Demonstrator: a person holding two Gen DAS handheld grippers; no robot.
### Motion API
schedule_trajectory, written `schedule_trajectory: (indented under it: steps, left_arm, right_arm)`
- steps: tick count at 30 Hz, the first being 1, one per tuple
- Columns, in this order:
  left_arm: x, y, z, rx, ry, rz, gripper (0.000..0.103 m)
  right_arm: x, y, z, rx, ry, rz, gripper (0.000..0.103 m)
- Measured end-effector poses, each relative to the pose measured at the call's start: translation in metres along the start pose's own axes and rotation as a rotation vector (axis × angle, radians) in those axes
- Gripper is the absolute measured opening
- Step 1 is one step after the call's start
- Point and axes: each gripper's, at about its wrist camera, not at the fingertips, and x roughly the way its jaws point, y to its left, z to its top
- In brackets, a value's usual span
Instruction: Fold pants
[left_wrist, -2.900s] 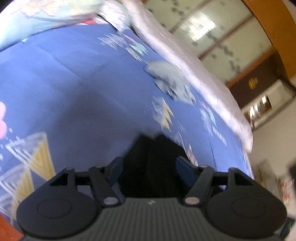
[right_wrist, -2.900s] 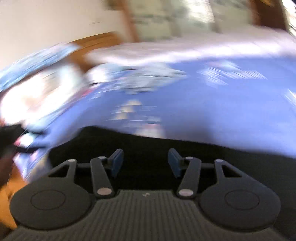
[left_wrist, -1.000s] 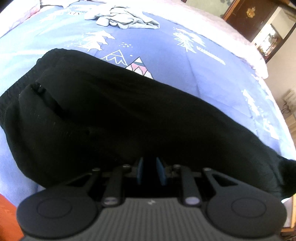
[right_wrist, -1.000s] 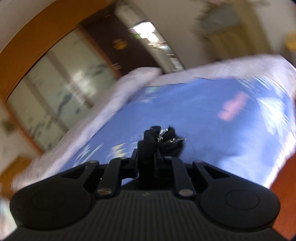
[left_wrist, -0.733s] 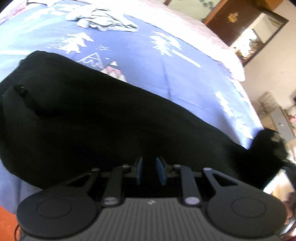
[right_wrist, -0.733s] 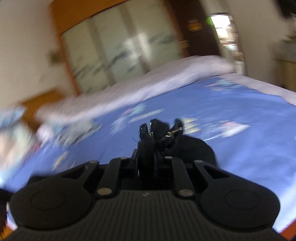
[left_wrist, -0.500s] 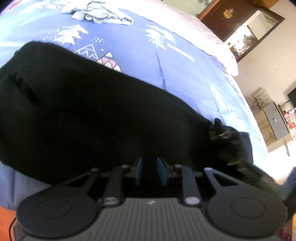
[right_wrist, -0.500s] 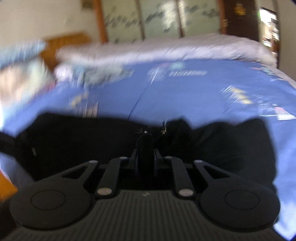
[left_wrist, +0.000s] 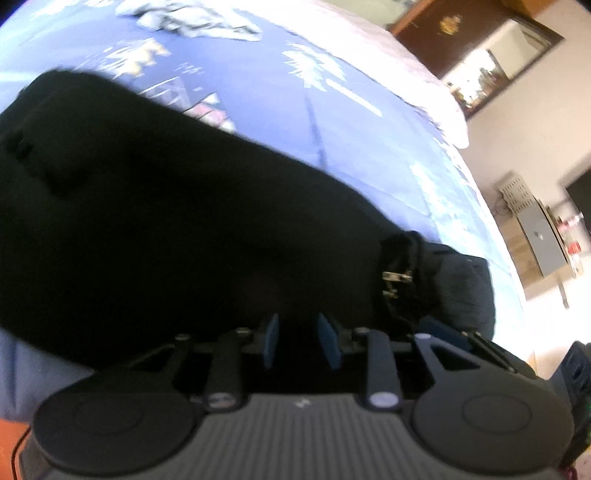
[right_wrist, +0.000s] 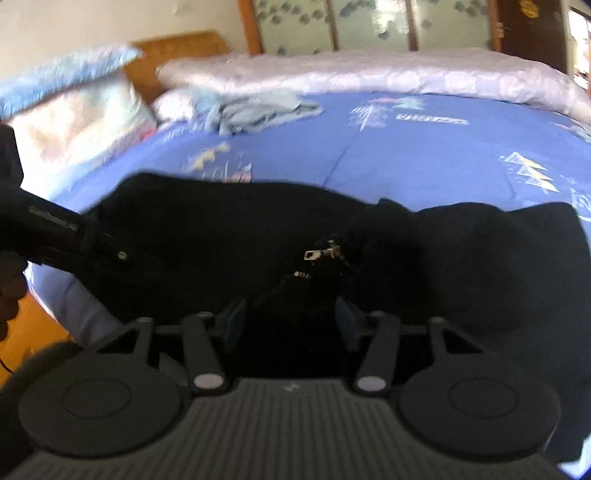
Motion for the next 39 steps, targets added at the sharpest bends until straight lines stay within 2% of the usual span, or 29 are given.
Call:
schedule_trajectory:
  steps: [3, 5, 7, 9, 11, 12, 13, 16, 18, 19, 20, 21, 22, 24, 26, 27, 30, 32, 33, 36, 39]
  left_arm:
    - [0.008, -0.021, 0.009, 0.046, 0.013, -0.018, 0.035]
    - [0.020, -0.039, 0.015, 0.077, 0.031, -0.043, 0.040]
    - [0.036, -0.058, 0.021, 0.104, 0.062, -0.080, 0.051]
    - [0.057, -0.075, 0.021, 0.120, 0.098, -0.107, 0.060]
    - [0.078, -0.091, 0.017, 0.121, 0.138, -0.095, 0.063]
    - [0.085, -0.098, 0.014, 0.133, 0.138, -0.062, 0.062]
    - [0.092, -0.104, 0.009, 0.163, 0.134, -0.027, 0.044]
    - [0.096, -0.111, -0.001, 0.213, 0.112, 0.023, 0.036]
    - [0.090, -0.113, -0.004, 0.232, 0.092, 0.031, 0.033]
    - [0.084, -0.113, -0.005, 0.232, 0.079, 0.032, 0.033]
    - [0.077, -0.112, -0.007, 0.233, 0.059, 0.035, 0.032]
    - [0.071, -0.113, -0.009, 0.241, 0.037, 0.049, 0.032]
    - [0.068, -0.113, -0.013, 0.251, 0.015, 0.071, 0.032]
    - [0.065, -0.105, -0.017, 0.231, 0.000, 0.101, 0.033]
    - [0.073, -0.098, -0.020, 0.198, 0.008, 0.110, 0.035]
    - [0.073, -0.102, -0.023, 0.223, -0.016, 0.119, 0.039]
    - [0.069, -0.111, -0.029, 0.301, -0.032, 0.158, 0.044]
    - [0.052, -0.105, -0.029, 0.282, -0.037, 0.121, 0.047]
    - [0.042, -0.101, -0.027, 0.274, -0.057, 0.101, 0.045]
    - [-0.006, -0.073, -0.027, 0.245, -0.172, 0.051, 0.054]
    - [-0.053, -0.016, -0.028, 0.094, -0.258, 0.043, 0.057]
  right_arm:
    - [-0.039, -0.025, 0.005, 0.128, -0.115, 0.043, 0.056]
    - [-0.065, -0.049, 0.005, 0.214, -0.214, 0.001, 0.059]
    - [-0.088, -0.082, 0.000, 0.341, -0.280, -0.088, 0.060]
    - [-0.096, -0.117, -0.011, 0.488, -0.287, -0.169, 0.061]
    - [-0.096, -0.148, -0.026, 0.636, -0.275, -0.202, 0.062]
    - [-0.094, -0.160, -0.033, 0.696, -0.266, -0.192, 0.062]
    - [-0.089, -0.170, -0.039, 0.750, -0.257, -0.172, 0.062]
    - [-0.072, -0.185, -0.041, 0.828, -0.225, -0.108, 0.062]
    - [-0.059, -0.186, -0.031, 0.813, -0.210, -0.066, 0.062]
    - [-0.055, -0.186, -0.025, 0.797, -0.206, -0.054, 0.058]
    - [-0.051, -0.183, -0.023, 0.782, -0.196, -0.049, 0.035]
    - [-0.047, -0.181, -0.017, 0.764, -0.180, -0.042, 0.018]
    - [-0.044, -0.177, -0.013, 0.739, -0.159, -0.049, 0.016]
    - [-0.038, -0.164, -0.009, 0.653, -0.138, -0.110, 0.016]
    - [-0.016, -0.153, -0.012, 0.582, -0.098, -0.211, 0.015]
    - [-0.012, -0.148, -0.010, 0.553, -0.117, -0.246, 0.015]
    - [-0.011, -0.125, 0.004, 0.444, -0.079, -0.349, 0.022]
    - [-0.028, -0.117, 0.002, 0.441, -0.099, -0.376, 0.043]
    - [-0.039, -0.115, 0.000, 0.453, -0.145, -0.384, 0.045]
    - [-0.070, -0.094, -0.004, 0.433, -0.283, -0.398, 0.047]
    - [-0.074, -0.063, 0.000, 0.337, -0.302, -0.334, 0.047]
